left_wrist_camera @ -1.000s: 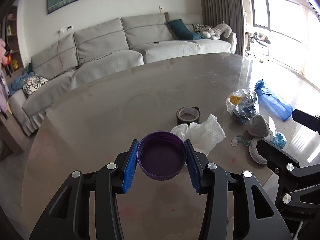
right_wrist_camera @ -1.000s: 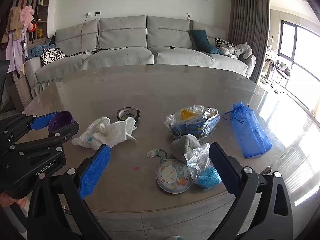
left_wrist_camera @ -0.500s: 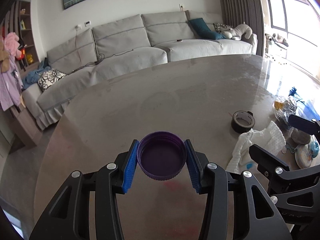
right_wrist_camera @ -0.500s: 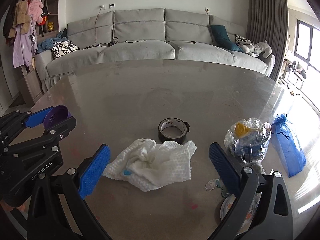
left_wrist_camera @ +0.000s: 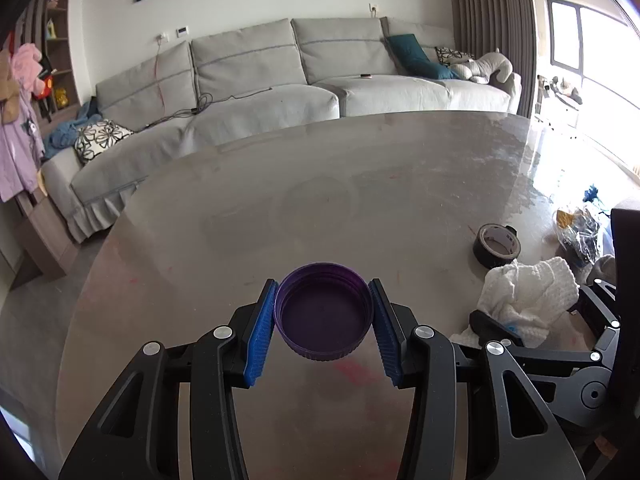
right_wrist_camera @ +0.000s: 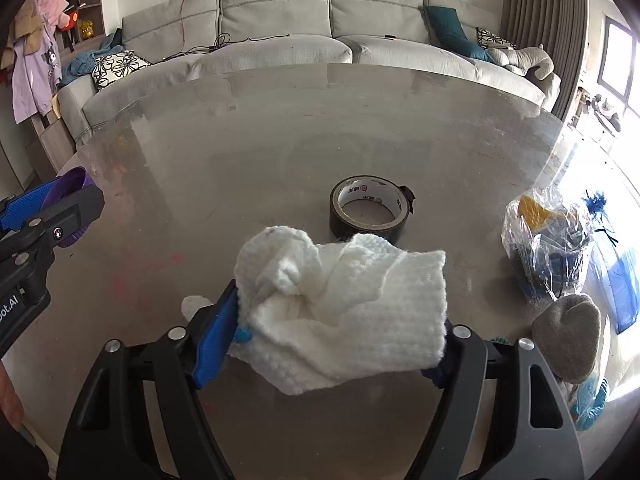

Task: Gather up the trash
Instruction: 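Grasp the purple cap with the left gripper while the right grasps the white knit cloth, then carry the cap and white cloth over the bin and release both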

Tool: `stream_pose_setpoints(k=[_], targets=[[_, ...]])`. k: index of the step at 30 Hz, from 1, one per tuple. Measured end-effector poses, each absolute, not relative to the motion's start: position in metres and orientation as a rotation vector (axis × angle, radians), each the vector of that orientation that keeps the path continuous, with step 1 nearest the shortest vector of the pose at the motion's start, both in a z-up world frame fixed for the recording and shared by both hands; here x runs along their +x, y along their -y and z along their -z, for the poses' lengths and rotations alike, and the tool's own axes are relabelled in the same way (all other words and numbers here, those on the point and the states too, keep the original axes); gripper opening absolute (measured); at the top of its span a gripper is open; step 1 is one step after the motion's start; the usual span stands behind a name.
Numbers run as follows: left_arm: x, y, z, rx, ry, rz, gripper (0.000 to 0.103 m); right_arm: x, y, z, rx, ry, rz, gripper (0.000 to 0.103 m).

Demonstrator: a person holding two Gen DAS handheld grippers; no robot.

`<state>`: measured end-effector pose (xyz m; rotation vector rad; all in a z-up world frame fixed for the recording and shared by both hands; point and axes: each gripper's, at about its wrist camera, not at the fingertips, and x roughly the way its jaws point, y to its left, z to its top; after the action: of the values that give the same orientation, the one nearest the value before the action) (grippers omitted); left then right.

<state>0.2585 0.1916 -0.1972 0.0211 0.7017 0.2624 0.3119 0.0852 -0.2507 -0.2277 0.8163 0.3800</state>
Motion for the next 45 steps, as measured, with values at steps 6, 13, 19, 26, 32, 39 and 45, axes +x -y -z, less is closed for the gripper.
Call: stream_pose_setpoints(k=[6,13,19,26,32,39,45], targets=[[0.258,-0.188,0.195,0.024,-0.694,-0.263,0.045,0.301,-0.088,0.244,-0.272,-0.772,-0.398,0.018],[0.25,-0.178,0.191,0.04,-0.67,-0.233,0.045,0.274,-0.068,0.212,-0.29,-0.67,-0.368,0.018],[0.235,-0.152,0.185,0.063,-0.642,-0.155,0.045,0.242,-0.04,0.187,-0.255,-0.621,-0.321,0.018],[0.2,-0.093,0.18,0.12,-0.619,0.018,0.045,0.189,0.001,0.171,-0.257,-0.592,-0.244,0.018],[0.172,-0.04,0.184,0.161,-0.633,0.147,0.045,0.148,0.052,0.171,-0.251,-0.622,-0.13,0.018],[0.137,0.014,0.192,0.193,-0.649,0.284,0.045,0.099,0.106,0.184,-0.205,-0.663,-0.002,0.018],[0.106,0.059,0.201,0.243,-0.665,0.395,0.045,0.06,0.139,0.187,-0.193,-0.661,0.079,0.018]])
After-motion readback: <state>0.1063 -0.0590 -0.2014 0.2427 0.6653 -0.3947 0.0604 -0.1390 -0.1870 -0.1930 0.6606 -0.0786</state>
